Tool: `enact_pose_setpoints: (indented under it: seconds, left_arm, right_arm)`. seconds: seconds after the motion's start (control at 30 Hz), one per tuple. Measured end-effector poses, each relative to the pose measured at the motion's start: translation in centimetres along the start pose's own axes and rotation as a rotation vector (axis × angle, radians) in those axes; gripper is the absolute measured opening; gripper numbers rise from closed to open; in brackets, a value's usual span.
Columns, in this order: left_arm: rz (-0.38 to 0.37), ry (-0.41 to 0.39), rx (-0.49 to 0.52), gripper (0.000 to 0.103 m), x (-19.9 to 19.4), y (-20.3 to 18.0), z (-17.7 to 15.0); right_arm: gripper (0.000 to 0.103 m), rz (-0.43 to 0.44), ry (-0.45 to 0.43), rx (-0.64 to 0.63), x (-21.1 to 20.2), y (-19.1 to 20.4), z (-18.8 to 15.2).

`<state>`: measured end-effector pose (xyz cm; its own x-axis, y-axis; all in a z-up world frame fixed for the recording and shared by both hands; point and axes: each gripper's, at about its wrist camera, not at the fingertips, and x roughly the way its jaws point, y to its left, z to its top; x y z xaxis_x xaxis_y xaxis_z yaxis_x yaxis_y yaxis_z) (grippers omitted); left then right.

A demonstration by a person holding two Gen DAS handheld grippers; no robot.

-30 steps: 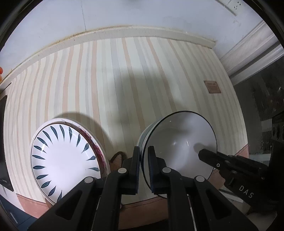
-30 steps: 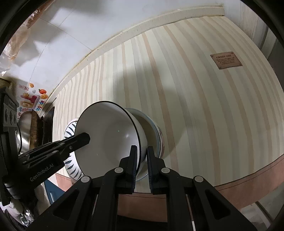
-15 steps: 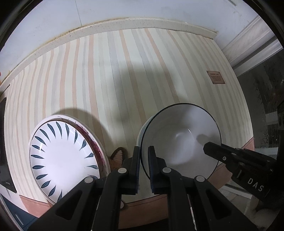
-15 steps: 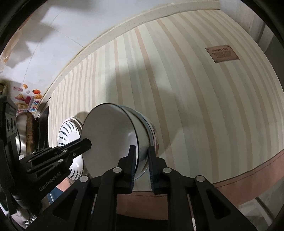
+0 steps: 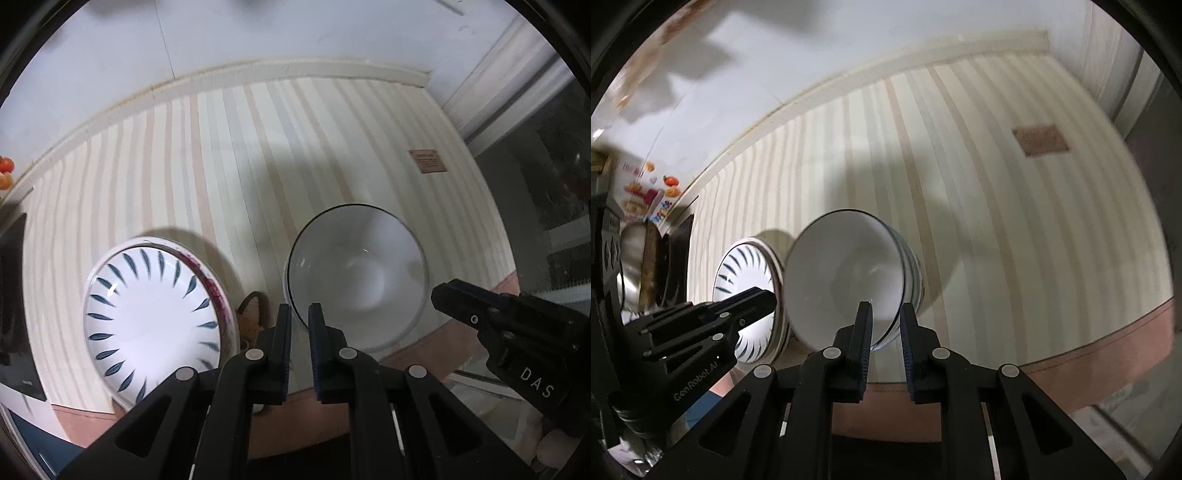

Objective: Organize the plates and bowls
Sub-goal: 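Lower the bowl stack onto the counter beside the plates and open both grippers, then close both grippers on the bowl stack rim and lift it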

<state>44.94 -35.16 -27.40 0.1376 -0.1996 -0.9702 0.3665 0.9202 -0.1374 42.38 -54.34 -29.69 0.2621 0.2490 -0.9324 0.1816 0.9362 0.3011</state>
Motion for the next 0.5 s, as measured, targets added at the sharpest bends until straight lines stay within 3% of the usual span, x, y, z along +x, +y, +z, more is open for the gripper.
enact_pose_setpoints:
  seconds: [0.27,0.43,0.5]
  left_arm:
    - [-0.003,-0.096,0.031,0.021,-6.9,-0.5,-2.9]
    - [-0.022,-0.147,0.019,0.030,-10.2,-0.3,-4.1]
    - [-0.023,-0.160,0.016,0.041,-11.1,-0.3,-4.4]
  right_arm:
    - [0.053,-0.049,-0.114,-0.044,-6.8,2.6,-2.9]
    - [0.066,-0.072,-0.164,-0.072,-10.7,4.2,-5.4]
    - [0.069,-0.077,-0.184,-0.084,-12.1,4.8,-6.3]
